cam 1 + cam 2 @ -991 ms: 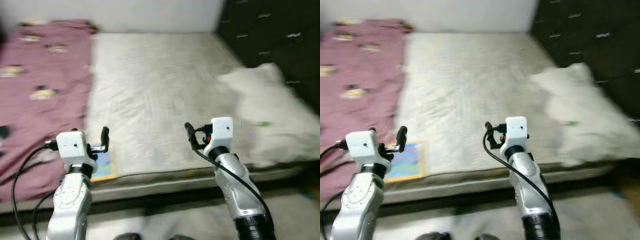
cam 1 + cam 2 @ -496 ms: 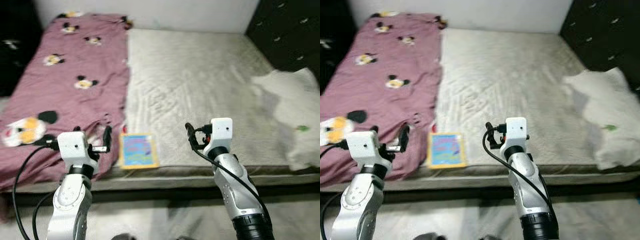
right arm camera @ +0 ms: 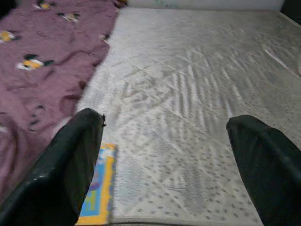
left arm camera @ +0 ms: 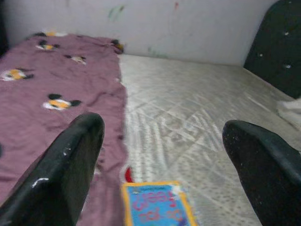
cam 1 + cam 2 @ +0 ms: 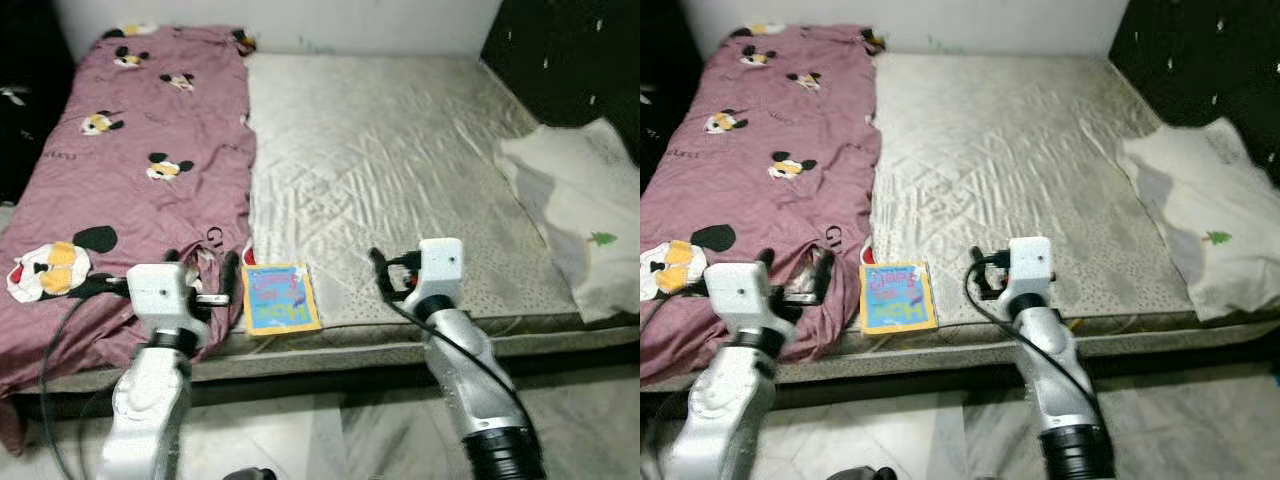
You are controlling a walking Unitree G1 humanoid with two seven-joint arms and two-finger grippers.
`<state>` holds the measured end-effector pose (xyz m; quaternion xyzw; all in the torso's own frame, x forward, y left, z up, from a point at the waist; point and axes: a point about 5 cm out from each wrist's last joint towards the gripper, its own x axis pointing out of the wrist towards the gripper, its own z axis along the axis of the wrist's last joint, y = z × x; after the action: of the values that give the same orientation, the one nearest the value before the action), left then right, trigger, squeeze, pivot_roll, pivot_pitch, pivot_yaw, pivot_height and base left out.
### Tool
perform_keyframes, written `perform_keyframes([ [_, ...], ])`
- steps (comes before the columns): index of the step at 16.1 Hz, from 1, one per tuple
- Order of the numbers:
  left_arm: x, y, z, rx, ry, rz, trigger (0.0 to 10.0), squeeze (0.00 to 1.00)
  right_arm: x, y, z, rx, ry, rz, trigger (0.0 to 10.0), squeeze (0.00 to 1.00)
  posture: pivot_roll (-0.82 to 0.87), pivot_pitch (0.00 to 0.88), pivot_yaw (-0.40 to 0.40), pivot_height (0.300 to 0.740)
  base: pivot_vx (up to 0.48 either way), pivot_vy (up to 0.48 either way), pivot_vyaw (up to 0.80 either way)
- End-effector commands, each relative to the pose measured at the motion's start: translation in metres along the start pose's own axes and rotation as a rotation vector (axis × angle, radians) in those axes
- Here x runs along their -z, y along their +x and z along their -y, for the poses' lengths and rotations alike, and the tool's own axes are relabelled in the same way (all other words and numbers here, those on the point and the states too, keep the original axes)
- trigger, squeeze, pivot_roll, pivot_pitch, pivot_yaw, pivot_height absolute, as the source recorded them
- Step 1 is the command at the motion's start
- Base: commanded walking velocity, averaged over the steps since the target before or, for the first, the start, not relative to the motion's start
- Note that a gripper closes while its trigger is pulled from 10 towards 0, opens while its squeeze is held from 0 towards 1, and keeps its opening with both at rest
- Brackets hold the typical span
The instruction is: Clean up the room
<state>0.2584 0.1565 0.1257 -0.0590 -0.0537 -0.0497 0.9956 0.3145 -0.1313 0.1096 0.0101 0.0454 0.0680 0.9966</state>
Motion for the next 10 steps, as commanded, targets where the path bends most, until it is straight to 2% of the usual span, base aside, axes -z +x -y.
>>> perform_keyframes([
  [1,-0.0019,-0.0008,-0.0024,0.003,0.014,0.006,10.0,0.0,0.0001,0.0008,0.0005,0.001,-0.001,0.0,10.0,0.0,-0.02,0.153,-0.043,0.74,0.296,0.0,0.0],
  [8,-0.0007,-0.0005,-0.0019,0.006,0.019,-0.002,10.0,0.0,0.002,0.0016,0.0002,0.007,-0.007,-0.005,10.0,0.0,-0.01,0.156,-0.04,0.74,0.286,0.0,0.0],
  [10,0.0025,-0.0007,-0.0015,0.011,-0.003,-0.019,10.0,0.0,0.0034,0.0017,0.0003,0.011,-0.008,-0.009,10.0,0.0,-0.01,0.157,-0.039,0.74,0.122,0.0,0.0],
])
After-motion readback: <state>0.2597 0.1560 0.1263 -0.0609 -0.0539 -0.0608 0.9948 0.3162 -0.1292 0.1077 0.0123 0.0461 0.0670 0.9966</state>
